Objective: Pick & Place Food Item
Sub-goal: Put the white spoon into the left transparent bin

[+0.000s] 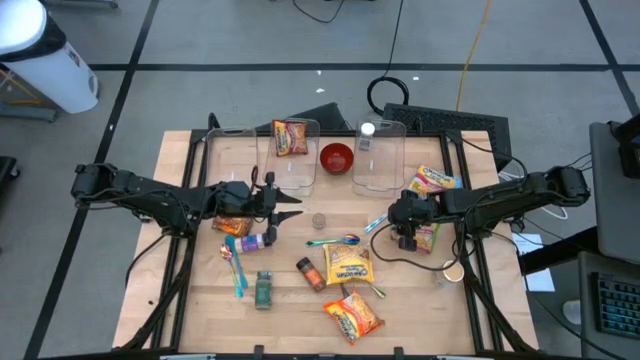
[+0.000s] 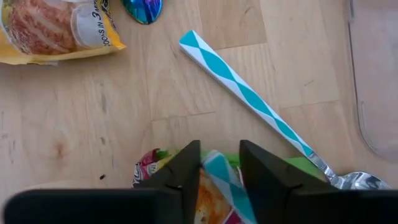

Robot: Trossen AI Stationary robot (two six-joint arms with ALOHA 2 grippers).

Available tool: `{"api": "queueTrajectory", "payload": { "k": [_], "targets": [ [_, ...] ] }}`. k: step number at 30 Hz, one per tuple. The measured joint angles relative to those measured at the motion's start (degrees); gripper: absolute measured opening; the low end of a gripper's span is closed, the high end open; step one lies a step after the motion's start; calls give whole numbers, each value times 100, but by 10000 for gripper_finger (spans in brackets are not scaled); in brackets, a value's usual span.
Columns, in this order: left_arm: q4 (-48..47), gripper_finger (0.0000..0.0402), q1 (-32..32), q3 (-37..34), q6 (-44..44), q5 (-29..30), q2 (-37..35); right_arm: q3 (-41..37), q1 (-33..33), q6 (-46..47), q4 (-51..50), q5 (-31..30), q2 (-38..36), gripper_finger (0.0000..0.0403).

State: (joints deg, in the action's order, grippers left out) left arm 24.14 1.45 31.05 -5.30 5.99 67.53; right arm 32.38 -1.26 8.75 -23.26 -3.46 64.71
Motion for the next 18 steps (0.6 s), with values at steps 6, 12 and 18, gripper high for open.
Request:
{"api": "queueTrajectory", "payload": {
  "k": [6,12,18],
  "targets": [
    [0,136,0,0,0,-1,0,0,0,-118,-16,7,0,27],
    [0,136,0,0,0,-1,0,0,0,-266,-30,-418,0,29],
    [0,136,2,0,-2,1,0,0,0,-593,-6,-738,-5,29]
  ]
}}
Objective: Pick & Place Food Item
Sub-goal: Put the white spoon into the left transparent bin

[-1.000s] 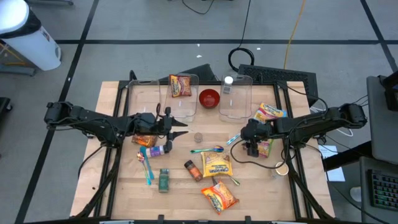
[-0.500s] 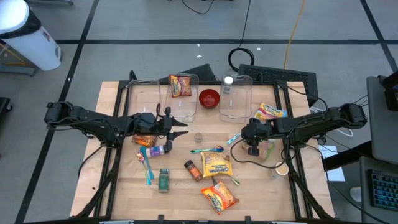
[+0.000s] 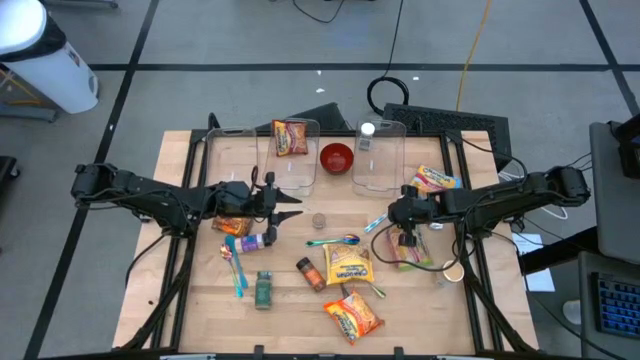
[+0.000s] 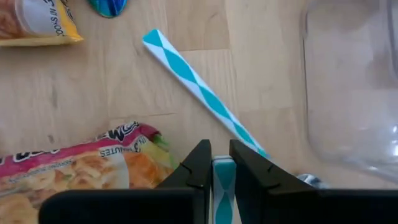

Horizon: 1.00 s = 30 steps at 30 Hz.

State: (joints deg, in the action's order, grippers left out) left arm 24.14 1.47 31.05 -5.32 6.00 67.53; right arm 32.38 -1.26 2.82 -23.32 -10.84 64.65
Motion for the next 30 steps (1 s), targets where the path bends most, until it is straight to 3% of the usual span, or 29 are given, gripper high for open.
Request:
{"api": "queueTrajectory", "payload": {
  "k": [14,20,25,30],
  "targets": [
    [39,136,-2,-2,-36,4,-2,-4,0,-864,1837,99,-960,29],
    [216,136,0,-4,-44,7,-2,-4,2,-1171,3459,899,-1330,29],
    [389,136,-18,-4,-175,11,-2,-4,0,-1383,4855,1394,-1240,29],
    [723,136,-105,-2,-217,16,101,-2,2,-1529,6175,1407,-780,29]
  ]
}}
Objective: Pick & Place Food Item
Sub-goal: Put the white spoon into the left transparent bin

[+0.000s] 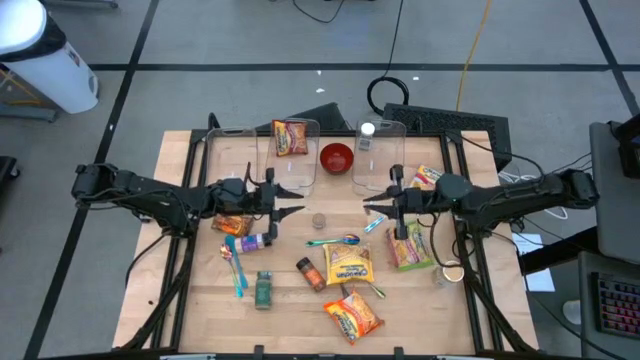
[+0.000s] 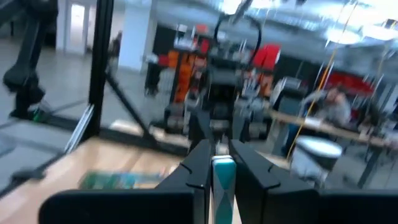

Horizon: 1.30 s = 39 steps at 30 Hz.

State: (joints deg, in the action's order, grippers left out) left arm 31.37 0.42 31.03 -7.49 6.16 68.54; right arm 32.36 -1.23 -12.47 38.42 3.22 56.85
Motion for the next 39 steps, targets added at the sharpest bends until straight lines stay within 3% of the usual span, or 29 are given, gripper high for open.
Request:
{"api": "queueTrajectory", "payload": {
  "k": [8,14,19,28,39],
  "targets": [
    [1123,136,-218,80,114,-59,787,0,100,-132,1621,4,1066,29],
    [1209,137,-364,678,316,-506,1538,0,202,172,2385,71,1535,29],
    [1141,147,-371,1335,177,-1079,2153,0,238,465,2436,461,1607,29],
    [457,209,-359,2215,118,-1120,2713,0,228,583,2409,460,1605,29],
    [437,230,-334,2509,199,-1664,2789,0,227,712,2390,452,1605,29]
  ]
}}
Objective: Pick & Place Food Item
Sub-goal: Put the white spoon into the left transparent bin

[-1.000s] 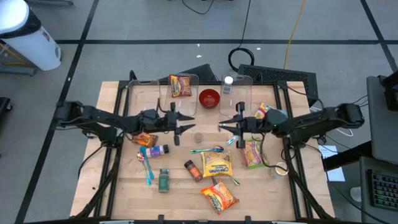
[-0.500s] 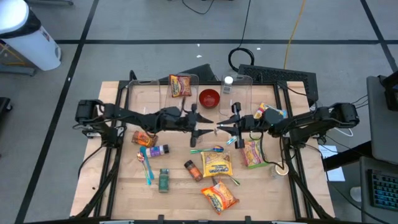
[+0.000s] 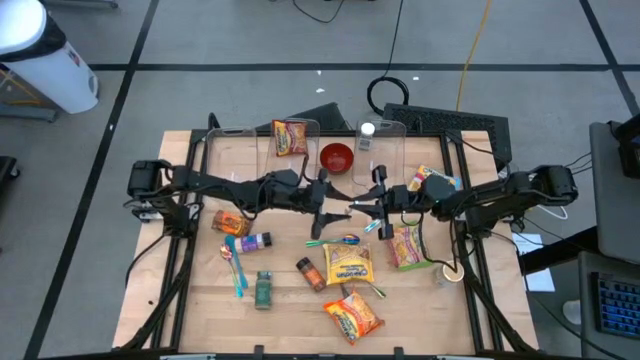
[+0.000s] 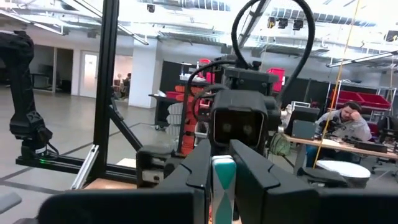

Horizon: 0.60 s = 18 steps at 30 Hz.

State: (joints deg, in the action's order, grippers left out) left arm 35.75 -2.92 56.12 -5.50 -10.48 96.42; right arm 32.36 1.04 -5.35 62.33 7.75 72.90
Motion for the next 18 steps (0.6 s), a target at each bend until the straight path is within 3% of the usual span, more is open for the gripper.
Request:
{"api": "queueTrajectory", "payload": {
  "k": [18],
  "targets": [
    [50,230,-2,186,-24,327,-2,0,0,-2,134,4,-2,28]
  ]
}}
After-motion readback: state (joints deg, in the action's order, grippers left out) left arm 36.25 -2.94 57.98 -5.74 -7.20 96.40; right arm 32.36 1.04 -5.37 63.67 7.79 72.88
